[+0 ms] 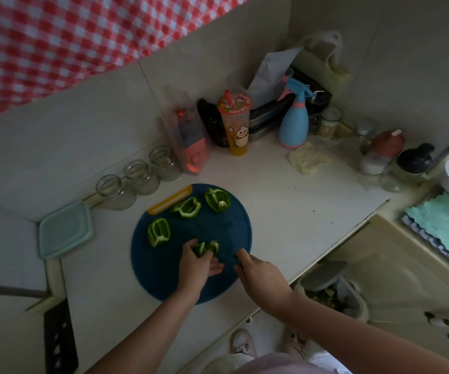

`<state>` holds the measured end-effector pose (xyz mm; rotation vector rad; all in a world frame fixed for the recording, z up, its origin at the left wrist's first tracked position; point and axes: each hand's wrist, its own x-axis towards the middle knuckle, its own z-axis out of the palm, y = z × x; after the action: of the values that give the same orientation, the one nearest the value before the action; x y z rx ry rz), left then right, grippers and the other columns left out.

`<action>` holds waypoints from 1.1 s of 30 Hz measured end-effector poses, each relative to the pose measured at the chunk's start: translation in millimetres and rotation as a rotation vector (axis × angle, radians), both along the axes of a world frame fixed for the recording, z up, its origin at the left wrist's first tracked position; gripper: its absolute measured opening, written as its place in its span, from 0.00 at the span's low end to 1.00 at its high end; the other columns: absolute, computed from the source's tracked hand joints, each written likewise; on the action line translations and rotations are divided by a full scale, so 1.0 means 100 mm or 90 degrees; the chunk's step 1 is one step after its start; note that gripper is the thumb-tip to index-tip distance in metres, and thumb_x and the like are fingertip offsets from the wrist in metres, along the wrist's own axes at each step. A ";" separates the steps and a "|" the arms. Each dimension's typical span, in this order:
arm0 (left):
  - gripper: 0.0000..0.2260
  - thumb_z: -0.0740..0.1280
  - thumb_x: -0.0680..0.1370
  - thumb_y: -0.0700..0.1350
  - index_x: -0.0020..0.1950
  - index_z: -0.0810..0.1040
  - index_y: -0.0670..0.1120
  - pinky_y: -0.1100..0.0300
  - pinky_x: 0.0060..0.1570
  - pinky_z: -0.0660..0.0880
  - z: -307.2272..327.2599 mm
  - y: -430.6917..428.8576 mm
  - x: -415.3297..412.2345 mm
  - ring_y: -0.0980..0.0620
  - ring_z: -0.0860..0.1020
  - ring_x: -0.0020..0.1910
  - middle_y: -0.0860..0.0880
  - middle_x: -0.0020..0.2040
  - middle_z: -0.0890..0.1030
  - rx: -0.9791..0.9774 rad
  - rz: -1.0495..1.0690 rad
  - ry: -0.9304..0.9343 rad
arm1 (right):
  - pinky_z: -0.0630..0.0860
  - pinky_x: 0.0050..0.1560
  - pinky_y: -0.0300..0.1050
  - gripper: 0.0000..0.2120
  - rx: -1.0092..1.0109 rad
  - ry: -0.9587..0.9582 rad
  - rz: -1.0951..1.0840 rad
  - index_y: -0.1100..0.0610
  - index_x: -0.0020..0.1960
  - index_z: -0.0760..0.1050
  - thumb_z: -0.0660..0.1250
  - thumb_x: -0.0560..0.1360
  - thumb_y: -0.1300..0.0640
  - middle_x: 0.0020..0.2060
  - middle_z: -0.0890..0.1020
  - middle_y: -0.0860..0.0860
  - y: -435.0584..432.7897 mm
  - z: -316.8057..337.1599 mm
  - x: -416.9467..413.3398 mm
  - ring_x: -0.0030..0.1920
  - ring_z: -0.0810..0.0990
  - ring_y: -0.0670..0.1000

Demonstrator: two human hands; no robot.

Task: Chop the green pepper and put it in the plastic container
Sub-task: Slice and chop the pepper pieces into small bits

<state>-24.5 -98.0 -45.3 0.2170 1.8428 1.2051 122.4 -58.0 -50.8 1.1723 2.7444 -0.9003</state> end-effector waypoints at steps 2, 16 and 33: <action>0.17 0.63 0.76 0.31 0.62 0.65 0.44 0.58 0.35 0.80 -0.02 -0.02 0.00 0.44 0.82 0.39 0.36 0.46 0.79 -0.008 -0.040 0.033 | 0.74 0.44 0.49 0.15 0.005 -0.002 0.006 0.56 0.64 0.62 0.49 0.83 0.50 0.54 0.78 0.54 0.02 0.00 -0.02 0.47 0.79 0.58; 0.17 0.73 0.71 0.44 0.57 0.74 0.41 0.64 0.43 0.73 0.03 -0.18 -0.05 0.48 0.81 0.50 0.44 0.49 0.81 -0.167 -0.264 0.408 | 0.75 0.44 0.47 0.16 -0.029 -0.006 0.070 0.54 0.65 0.61 0.46 0.83 0.48 0.51 0.77 0.53 -0.14 -0.05 0.04 0.43 0.78 0.55; 0.19 0.74 0.69 0.49 0.51 0.73 0.39 0.58 0.39 0.73 0.12 -0.09 -0.12 0.45 0.79 0.48 0.42 0.48 0.80 -0.258 -0.363 0.481 | 0.72 0.39 0.52 0.27 0.043 -0.154 0.112 0.56 0.75 0.48 0.52 0.79 0.64 0.58 0.70 0.59 -0.19 0.06 -0.01 0.44 0.78 0.61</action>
<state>-36.3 -106.9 -33.4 0.9919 2.3724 0.3386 121.6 -77.3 -44.7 0.9583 2.6460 -0.6087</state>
